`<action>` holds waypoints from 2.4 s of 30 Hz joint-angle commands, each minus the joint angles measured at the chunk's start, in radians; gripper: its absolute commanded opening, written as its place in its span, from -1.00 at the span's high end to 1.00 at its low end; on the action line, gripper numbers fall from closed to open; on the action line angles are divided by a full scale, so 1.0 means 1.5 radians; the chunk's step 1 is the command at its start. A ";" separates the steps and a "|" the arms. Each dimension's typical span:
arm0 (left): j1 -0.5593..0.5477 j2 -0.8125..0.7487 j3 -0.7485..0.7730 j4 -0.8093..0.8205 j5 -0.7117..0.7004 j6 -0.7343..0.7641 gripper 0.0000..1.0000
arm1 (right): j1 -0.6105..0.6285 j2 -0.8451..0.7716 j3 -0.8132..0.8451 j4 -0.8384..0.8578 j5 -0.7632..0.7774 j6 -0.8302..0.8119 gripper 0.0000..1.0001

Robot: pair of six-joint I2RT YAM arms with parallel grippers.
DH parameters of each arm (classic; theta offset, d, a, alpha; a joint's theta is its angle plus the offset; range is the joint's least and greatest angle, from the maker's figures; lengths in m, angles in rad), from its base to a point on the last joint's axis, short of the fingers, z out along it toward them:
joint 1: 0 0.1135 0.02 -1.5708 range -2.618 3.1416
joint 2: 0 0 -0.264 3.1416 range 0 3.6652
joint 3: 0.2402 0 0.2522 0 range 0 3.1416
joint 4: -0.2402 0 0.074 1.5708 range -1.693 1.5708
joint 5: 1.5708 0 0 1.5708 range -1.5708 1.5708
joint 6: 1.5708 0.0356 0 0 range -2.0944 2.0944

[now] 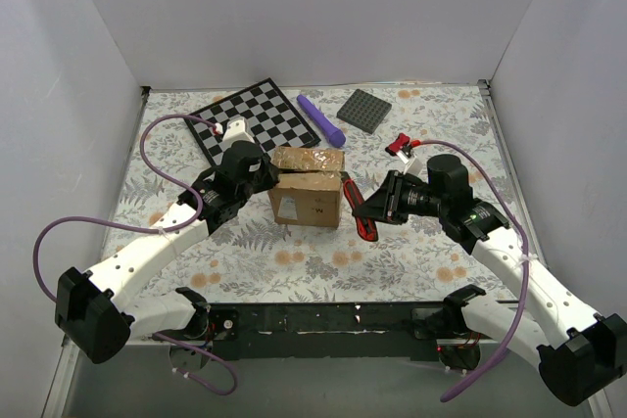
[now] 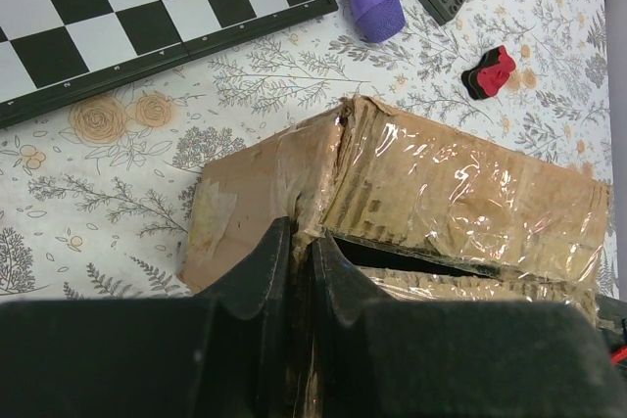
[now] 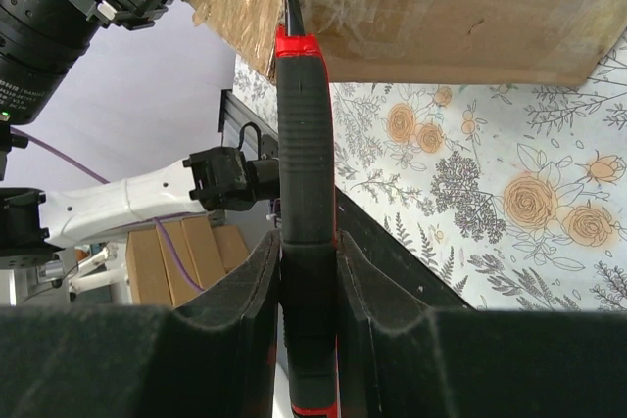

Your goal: Unpack the express box

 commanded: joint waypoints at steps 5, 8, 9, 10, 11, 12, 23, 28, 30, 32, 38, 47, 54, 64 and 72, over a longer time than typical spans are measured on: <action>0.001 -0.029 0.009 0.031 -0.019 0.000 1.00 | 0.004 -0.009 0.011 -0.016 -0.083 -0.027 0.97; 0.001 -0.027 0.009 0.031 -0.019 0.001 1.00 | 0.004 -0.017 0.003 -0.024 -0.092 -0.029 0.97; 0.001 -0.027 0.008 0.031 -0.019 0.001 1.00 | 0.004 -0.019 -0.002 -0.026 -0.097 -0.029 0.97; 0.000 -0.027 0.008 0.030 -0.021 0.001 1.00 | 0.004 -0.021 -0.003 -0.030 -0.100 -0.030 0.97; 0.000 -0.026 0.010 0.030 -0.020 0.001 1.00 | 0.004 -0.027 -0.002 -0.036 -0.099 -0.033 0.97; 0.001 -0.025 0.009 0.030 -0.021 0.002 1.00 | 0.004 -0.031 0.006 -0.051 -0.089 -0.041 0.97; 0.002 -0.023 0.039 0.028 -0.058 0.024 0.41 | 0.003 -0.085 0.176 -0.197 0.212 -0.153 0.97; 0.002 -0.035 0.070 0.046 -0.090 0.038 -0.69 | 0.002 -0.073 0.128 -0.189 0.350 -0.201 0.97; 0.002 -0.047 0.078 0.055 -0.095 0.048 -0.80 | 0.002 -0.063 0.076 -0.152 0.398 -0.209 0.97; 0.002 -0.059 0.085 0.060 -0.095 0.051 -0.86 | 0.000 -0.045 0.040 -0.114 0.433 -0.209 0.97; 0.002 -0.150 0.013 0.133 0.024 0.058 -0.81 | -0.009 -0.099 -0.186 0.229 0.438 -0.216 0.97; 0.002 -0.248 -0.065 0.230 0.321 0.031 -0.81 | -0.022 -0.157 -0.177 0.251 0.354 -0.199 0.97; 0.001 -0.159 -0.073 0.434 0.618 -0.088 -0.80 | -0.023 -0.233 -0.139 0.397 0.114 -0.079 0.97; -0.047 -0.052 -0.043 0.556 0.680 -0.099 -0.86 | -0.006 -0.165 -0.102 0.522 -0.048 0.039 0.97; -0.087 0.024 -0.011 0.595 0.657 -0.072 -0.49 | 0.006 -0.139 -0.079 0.519 -0.092 0.028 0.97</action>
